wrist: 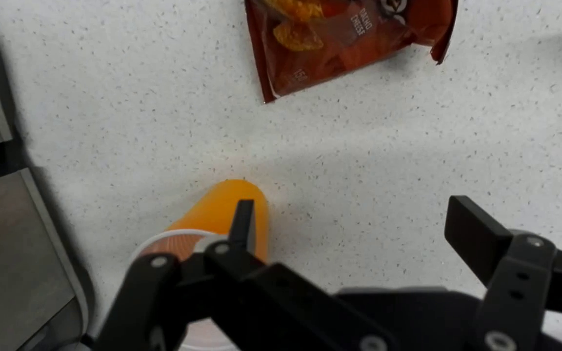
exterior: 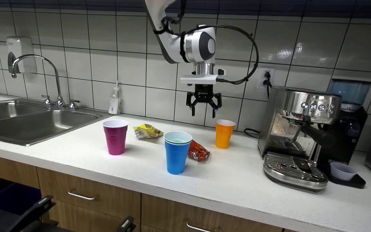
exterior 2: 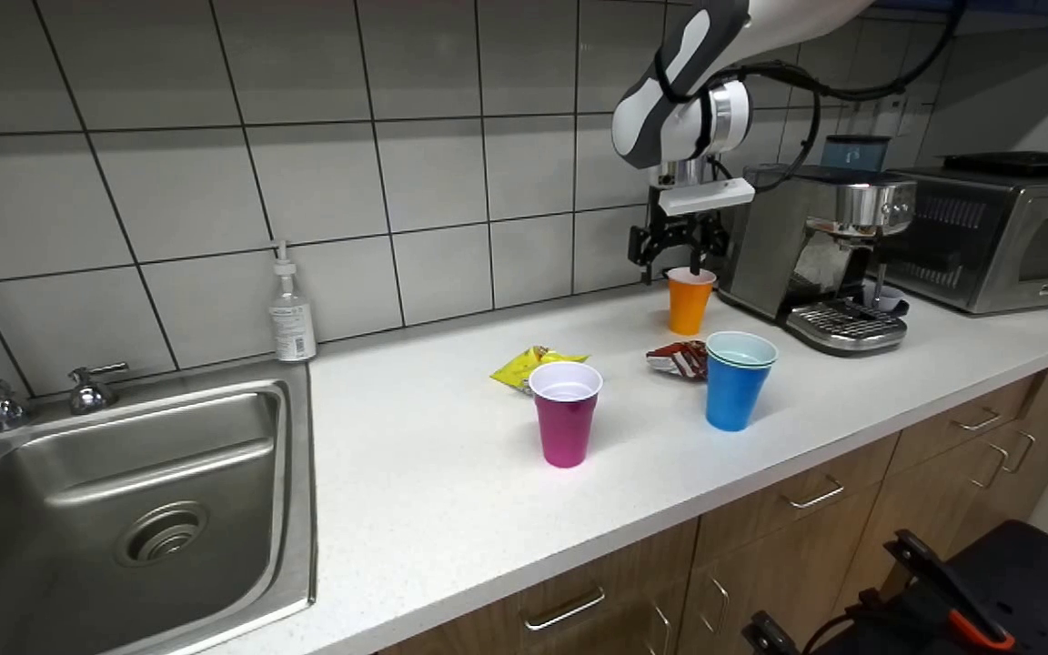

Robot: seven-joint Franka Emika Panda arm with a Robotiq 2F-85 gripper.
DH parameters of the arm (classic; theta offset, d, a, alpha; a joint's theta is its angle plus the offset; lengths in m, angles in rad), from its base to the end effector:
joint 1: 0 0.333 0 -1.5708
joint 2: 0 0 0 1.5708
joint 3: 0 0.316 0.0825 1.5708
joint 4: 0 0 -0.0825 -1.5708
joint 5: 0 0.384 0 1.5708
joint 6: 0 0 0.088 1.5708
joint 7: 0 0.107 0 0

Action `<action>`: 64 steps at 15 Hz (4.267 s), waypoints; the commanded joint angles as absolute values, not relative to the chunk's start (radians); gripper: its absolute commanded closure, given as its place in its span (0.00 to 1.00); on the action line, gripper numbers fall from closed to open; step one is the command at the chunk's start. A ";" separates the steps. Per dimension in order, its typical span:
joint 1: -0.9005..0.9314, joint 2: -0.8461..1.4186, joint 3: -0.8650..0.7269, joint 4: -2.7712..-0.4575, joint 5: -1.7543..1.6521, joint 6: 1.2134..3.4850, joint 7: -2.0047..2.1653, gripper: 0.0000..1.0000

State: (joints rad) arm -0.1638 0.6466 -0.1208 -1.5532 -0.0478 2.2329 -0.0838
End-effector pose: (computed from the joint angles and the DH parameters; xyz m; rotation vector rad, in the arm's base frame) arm 0.6817 -0.1875 0.2750 3.0180 -0.2215 0.0243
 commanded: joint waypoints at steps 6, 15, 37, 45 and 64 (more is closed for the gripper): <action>-0.213 0.830 -0.118 -1.235 -0.008 2.064 -0.035 0.00; -0.244 0.988 -0.115 -0.977 0.011 1.919 -0.011 0.00; -0.271 1.177 -0.116 -0.676 0.014 1.749 -0.004 1.00; -0.273 1.132 -0.109 -0.735 0.017 1.770 -0.028 0.99; -0.258 0.935 -0.112 -1.024 0.001 1.845 -0.128 0.99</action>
